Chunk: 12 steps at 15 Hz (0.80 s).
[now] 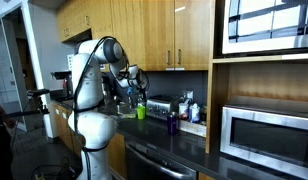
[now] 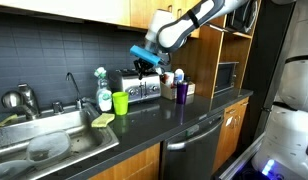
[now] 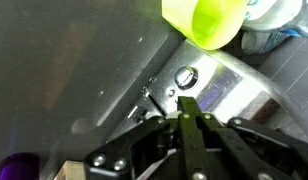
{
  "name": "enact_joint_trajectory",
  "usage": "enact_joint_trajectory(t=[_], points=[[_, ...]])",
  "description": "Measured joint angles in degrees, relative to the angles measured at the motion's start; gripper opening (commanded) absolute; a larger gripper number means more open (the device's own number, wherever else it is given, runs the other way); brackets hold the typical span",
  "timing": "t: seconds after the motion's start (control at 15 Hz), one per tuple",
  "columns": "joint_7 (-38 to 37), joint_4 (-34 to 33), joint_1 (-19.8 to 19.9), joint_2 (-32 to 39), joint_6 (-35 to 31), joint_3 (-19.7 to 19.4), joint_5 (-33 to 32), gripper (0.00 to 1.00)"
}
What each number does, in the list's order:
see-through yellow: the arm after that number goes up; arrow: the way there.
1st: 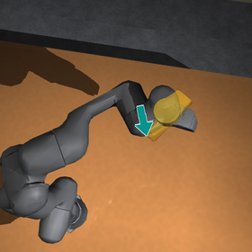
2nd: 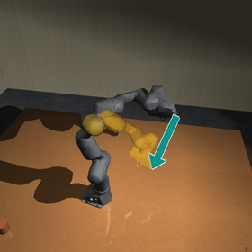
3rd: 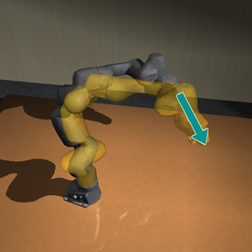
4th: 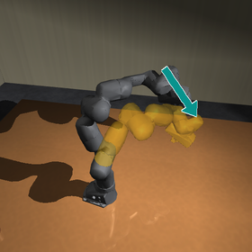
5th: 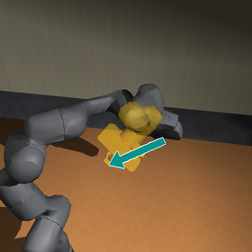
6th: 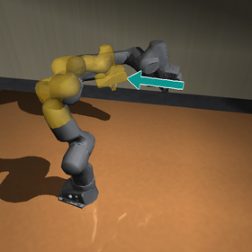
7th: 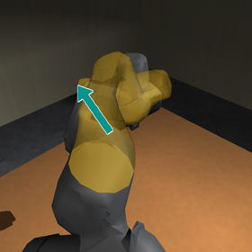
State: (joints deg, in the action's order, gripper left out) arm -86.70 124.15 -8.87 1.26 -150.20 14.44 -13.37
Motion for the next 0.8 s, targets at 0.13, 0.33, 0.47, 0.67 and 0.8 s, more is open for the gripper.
enact_joint_trajectory(t=[0.13,0.33,0.47,0.67,0.8], points=[[-2.51,-2.4,-0.17,2.34,0.03,-0.38,-1.37,0.0],[-6.16,-6.05,-1.42,6.35,0.03,-1.8,-2.69,0.0],[-8.21,-8.15,-2.67,8.69,0.03,-3.22,-3.23,0.0],[-10.76,-10.06,-4.37,10.63,0.03,-5.66,-3.9,0.0],[-12.08,-10.49,-5.1,10.84,0.03,-7.16,-4.22,0.0]])
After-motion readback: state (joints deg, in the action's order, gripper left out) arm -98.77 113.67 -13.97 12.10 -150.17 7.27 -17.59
